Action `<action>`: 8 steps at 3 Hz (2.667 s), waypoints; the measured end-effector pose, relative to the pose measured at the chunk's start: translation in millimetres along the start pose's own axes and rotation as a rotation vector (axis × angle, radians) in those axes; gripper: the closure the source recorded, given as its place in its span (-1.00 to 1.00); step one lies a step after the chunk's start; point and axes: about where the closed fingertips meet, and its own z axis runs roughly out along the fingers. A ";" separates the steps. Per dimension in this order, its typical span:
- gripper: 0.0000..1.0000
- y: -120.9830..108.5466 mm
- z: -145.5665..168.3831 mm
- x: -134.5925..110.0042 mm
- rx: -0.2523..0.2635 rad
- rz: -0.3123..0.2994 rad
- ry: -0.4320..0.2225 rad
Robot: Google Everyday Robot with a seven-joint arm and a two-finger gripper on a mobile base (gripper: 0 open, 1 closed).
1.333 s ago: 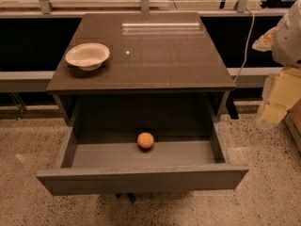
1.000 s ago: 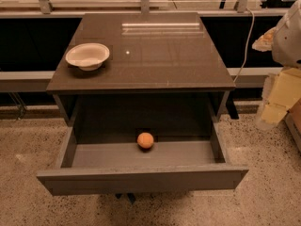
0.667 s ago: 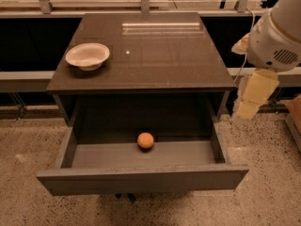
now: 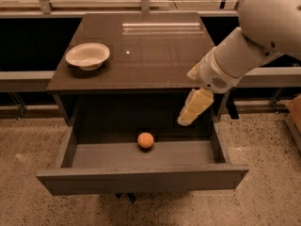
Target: Pick orange from top drawer and place on counter
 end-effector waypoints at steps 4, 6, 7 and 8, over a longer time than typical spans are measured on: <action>-0.12 -1.6 196.9 4.2 0.030 0.133 -0.298; -0.12 7.1 236.4 17.1 0.003 0.146 -0.297; -0.24 10.4 243.4 14.1 -0.013 0.120 -0.298; -0.32 16.4 252.5 10.1 -0.045 0.090 -0.299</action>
Offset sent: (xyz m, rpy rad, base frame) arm 0.0502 0.0601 -0.1326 0.3255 -0.0543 -0.0641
